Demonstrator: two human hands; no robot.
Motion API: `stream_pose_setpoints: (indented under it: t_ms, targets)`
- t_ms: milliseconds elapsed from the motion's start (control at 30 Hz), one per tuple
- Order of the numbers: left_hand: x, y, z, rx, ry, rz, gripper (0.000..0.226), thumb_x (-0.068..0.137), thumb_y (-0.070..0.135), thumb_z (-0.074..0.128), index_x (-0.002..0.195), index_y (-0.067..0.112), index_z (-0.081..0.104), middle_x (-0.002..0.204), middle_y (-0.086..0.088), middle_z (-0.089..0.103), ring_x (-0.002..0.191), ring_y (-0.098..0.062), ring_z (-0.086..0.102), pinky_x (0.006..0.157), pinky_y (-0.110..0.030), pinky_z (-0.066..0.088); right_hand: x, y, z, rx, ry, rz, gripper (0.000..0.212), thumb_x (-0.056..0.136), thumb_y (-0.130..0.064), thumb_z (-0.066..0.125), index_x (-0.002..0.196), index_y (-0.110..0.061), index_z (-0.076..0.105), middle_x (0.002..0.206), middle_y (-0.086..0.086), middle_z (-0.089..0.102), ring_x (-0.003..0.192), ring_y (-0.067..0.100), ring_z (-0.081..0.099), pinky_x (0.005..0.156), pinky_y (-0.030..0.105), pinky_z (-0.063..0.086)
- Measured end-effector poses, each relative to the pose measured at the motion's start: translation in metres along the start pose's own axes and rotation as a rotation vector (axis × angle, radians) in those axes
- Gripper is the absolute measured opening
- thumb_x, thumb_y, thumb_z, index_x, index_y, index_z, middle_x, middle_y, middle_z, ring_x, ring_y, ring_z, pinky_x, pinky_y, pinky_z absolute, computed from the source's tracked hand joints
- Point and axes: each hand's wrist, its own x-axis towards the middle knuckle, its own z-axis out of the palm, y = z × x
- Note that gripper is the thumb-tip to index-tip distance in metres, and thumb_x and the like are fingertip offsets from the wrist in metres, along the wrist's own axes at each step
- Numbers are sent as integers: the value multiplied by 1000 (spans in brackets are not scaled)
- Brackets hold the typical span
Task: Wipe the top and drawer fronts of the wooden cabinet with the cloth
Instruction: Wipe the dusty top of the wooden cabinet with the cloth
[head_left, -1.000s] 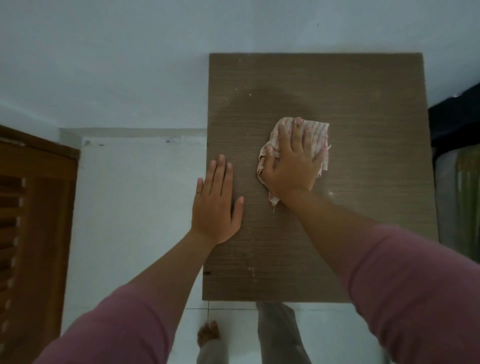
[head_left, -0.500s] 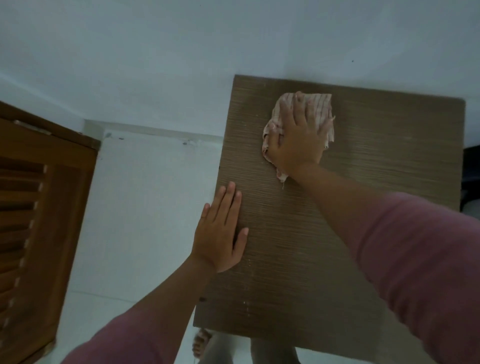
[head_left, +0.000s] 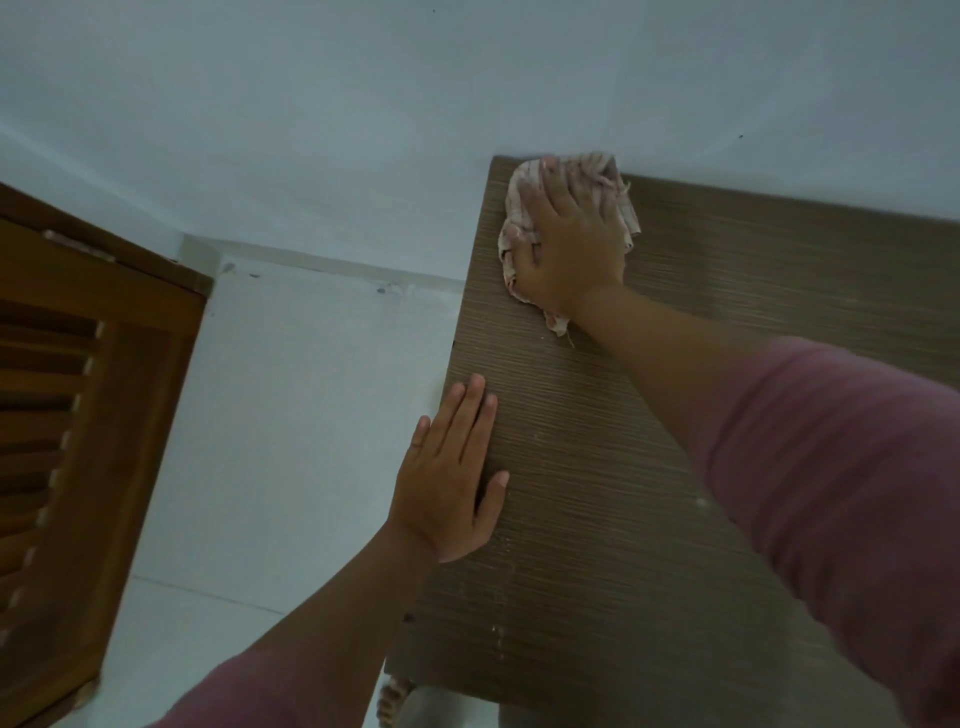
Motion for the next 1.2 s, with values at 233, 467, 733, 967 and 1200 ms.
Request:
stream_pose_setpoints:
  t_ms: [233,467,733,967,1200]
  targets:
    - [1,0,1,7,0,-7,69,90,42,36,148,13,12,157,-4,4,145,-19,0,111,-42,-3,13,-7,0,-5,-3,-171,58,93,-42,35,147,-19,34,157,7,24,145,30,20,115,50,11]
    - [1,0,0,7,2,-8,69,91,41,37,148,13,11,158,-4,3,145,-18,-2,112,-41,-1,31,-12,-2,-1,-103,-331,52,95,-39,39,145,-25,36,158,3,22,146,24,16,116,46,11]
    - [0,0,1,29,15,-4,69,90,42,37,148,11,14,158,-4,6,145,-19,1,111,-45,5,4,-8,-10,-39,-171,-483,68,84,-53,20,143,-26,40,156,2,28,143,28,25,115,49,14]
    - [0,1,3,47,59,-17,74,90,44,38,148,9,9,158,-5,0,145,-18,-2,112,-43,5,-40,-14,-3,-22,-169,-486,66,86,-55,21,144,-28,40,156,1,27,143,27,26,114,50,15]
    - [-6,3,6,85,117,-82,77,88,51,29,148,8,4,158,-6,-2,144,-17,-6,112,-37,-5,-84,-26,3,-15,-136,-442,65,86,-54,23,144,-29,39,156,0,27,143,27,26,113,53,16]
